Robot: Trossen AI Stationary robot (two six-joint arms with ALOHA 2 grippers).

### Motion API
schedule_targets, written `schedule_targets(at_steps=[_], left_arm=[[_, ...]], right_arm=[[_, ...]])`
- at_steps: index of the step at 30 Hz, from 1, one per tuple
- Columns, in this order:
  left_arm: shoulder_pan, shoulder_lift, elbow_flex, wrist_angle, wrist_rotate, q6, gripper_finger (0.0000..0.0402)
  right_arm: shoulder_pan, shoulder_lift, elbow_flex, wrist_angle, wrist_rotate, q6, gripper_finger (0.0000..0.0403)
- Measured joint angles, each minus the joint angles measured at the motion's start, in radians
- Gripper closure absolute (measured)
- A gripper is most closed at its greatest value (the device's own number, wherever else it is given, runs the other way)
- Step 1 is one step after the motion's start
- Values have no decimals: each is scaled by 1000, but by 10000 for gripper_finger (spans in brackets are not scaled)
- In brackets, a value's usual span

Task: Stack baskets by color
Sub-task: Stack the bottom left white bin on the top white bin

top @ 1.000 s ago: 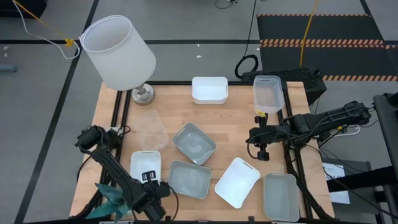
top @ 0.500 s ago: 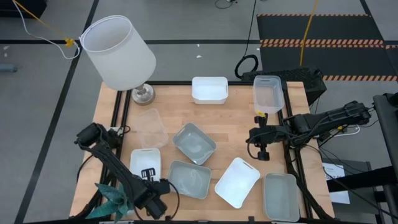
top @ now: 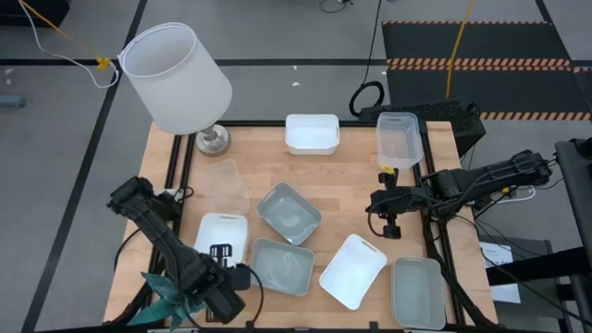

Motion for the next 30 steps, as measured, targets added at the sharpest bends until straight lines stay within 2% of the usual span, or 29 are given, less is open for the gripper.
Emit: schedule_targets(at_steps=[4,13,22,30], left_arm=[[13,0,85,-28,-35,194,397],[109,0,185,-86,-182,789,396],[290,0,192,-123,-311,1265,396],[491,0,191,-119,-316,1568,396]], right_arm=[[0,0,0,0,0,0,403],[0,0,0,0,0,1,403],[0,0,0,0,-1,1,403],[0,-1,0,55,-1,-3,403]])
